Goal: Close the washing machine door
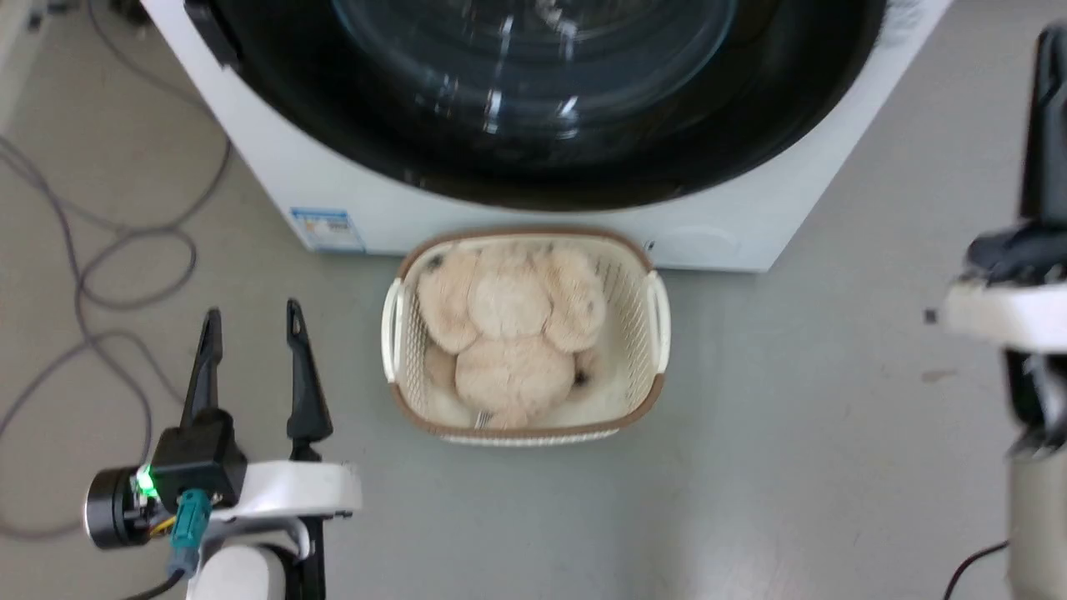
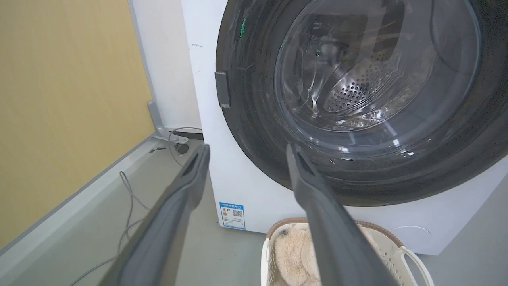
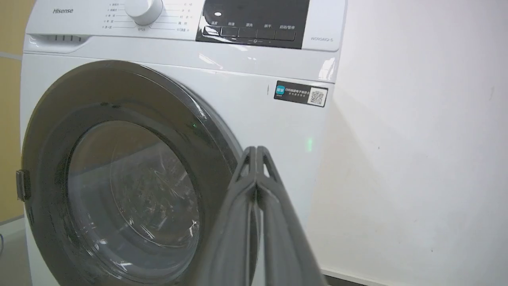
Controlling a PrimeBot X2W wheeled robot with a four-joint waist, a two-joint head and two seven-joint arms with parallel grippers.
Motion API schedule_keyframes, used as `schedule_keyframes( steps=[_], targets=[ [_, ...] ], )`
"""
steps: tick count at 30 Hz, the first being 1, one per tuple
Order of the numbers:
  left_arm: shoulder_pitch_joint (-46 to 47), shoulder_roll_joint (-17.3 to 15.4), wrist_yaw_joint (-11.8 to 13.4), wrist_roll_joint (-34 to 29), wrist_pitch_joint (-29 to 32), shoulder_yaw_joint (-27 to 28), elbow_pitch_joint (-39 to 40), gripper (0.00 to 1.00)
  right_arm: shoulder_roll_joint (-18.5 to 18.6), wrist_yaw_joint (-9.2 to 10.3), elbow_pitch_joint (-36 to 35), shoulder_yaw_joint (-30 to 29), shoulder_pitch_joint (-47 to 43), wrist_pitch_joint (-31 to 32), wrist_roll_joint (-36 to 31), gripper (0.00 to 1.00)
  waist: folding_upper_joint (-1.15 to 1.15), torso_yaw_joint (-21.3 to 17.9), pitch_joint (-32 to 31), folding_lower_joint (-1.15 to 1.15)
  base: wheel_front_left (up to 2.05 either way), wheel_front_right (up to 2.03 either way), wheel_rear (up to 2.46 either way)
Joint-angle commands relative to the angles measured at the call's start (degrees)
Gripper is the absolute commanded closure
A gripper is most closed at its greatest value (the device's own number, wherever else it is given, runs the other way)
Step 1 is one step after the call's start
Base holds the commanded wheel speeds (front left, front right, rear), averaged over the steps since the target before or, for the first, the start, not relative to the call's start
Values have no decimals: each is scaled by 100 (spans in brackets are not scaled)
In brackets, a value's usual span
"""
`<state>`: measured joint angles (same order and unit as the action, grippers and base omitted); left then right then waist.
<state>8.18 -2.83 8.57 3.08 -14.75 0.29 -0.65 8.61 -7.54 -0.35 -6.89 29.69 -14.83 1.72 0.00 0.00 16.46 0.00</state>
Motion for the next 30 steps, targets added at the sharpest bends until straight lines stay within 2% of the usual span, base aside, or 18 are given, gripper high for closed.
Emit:
schedule_keyframes(
  steps=[1,5,6,7,8,22,30],
  targets=[
    [-119,-8,-30,-62,-25,37,-24,0,-116,5,-23,26,-264,-17,105,100,0,-195,-350,0,0,0,0],
    [-324,-7,-70,-96,-25,43,-95,0,-244,5,-18,129,-829,-17,196,100,0,-227,-627,0,0,0,0],
    [-364,-7,-76,-101,-25,35,-113,0,-275,5,-11,162,-968,-17,211,87,0,-226,-686,0,0,0,0],
    [-400,-7,-84,-107,-25,20,-134,0,-306,5,2,185,-1097,-17,231,55,0,-219,-742,0,0,0,0],
    [-434,-7,-91,-111,-25,6,-155,0,-338,5,26,225,-1221,-17,258,0,0,-213,-794,0,0,0,0],
    [-719,-6,-152,-159,-25,-234,-407,0,-556,5,682,736,-2306,-17,293,0,0,-2,-1182,0,0,0,0],
    [-787,-5,-132,-69,-25,-267,-524,0,-571,5,540,596,-2569,-17,448,0,0,58,-1267,0,0,0,0]
  ],
)
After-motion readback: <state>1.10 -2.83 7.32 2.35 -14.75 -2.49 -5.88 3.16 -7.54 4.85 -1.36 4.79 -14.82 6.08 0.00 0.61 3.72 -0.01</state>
